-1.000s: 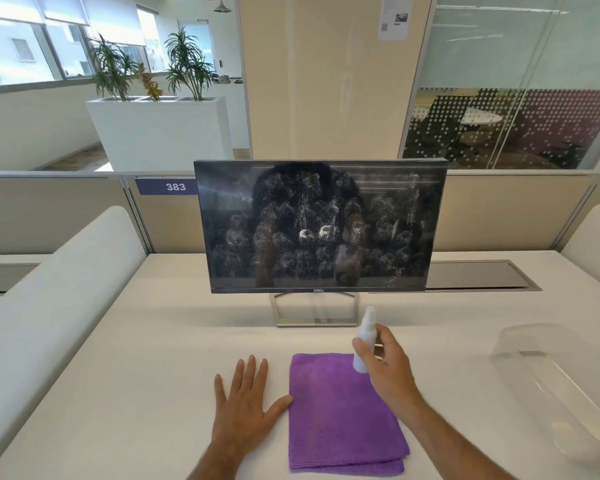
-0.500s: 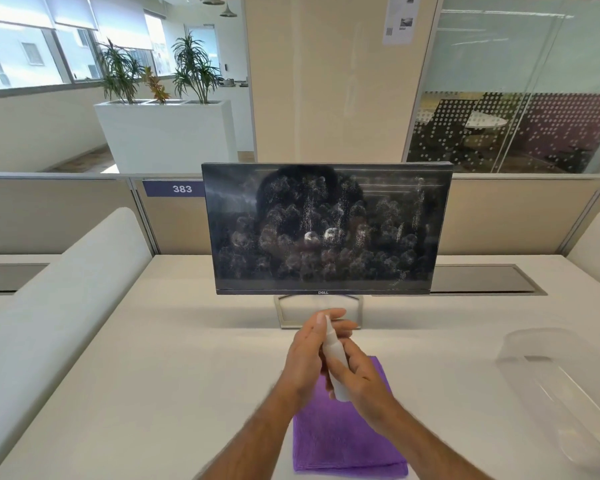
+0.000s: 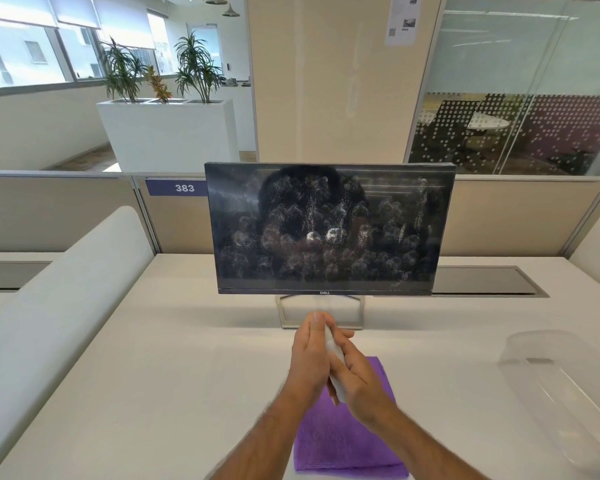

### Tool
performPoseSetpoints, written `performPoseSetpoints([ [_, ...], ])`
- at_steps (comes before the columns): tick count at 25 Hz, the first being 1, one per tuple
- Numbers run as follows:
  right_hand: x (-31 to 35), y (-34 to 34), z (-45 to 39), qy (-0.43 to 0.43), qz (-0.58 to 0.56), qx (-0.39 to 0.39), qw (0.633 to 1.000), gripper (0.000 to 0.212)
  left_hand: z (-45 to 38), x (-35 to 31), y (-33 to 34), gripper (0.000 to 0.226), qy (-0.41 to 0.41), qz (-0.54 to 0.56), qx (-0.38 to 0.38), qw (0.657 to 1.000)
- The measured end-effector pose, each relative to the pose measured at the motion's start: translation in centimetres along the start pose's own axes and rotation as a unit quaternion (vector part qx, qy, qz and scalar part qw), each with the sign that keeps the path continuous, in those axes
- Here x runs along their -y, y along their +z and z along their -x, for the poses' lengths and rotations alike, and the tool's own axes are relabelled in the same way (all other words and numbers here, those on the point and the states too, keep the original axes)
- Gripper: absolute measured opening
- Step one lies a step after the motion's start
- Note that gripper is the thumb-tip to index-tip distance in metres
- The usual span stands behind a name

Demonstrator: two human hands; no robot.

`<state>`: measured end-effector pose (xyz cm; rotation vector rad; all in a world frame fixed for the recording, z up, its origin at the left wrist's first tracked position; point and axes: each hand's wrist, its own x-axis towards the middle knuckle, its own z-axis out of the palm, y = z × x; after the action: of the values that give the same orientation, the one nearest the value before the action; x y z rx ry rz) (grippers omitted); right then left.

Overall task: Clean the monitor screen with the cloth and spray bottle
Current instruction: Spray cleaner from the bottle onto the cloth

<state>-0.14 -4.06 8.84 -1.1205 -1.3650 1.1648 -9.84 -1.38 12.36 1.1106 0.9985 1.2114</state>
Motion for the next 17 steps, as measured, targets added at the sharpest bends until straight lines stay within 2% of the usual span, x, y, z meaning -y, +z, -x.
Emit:
performPoseSetpoints([
  [11, 0.2, 1.5, 0.6, -0.023, 0.061, -0.036, 0.997, 0.041, -0.1, -0.1, 0.0, 0.042, 0.009, 0.003, -0.036, 0.999],
  [17, 0.2, 1.4, 0.1, -0.020, 0.083, -0.044, 0.995, 0.034, -0.5, -0.3, -0.7, 0.040, 0.014, 0.024, -0.004, 1.000],
])
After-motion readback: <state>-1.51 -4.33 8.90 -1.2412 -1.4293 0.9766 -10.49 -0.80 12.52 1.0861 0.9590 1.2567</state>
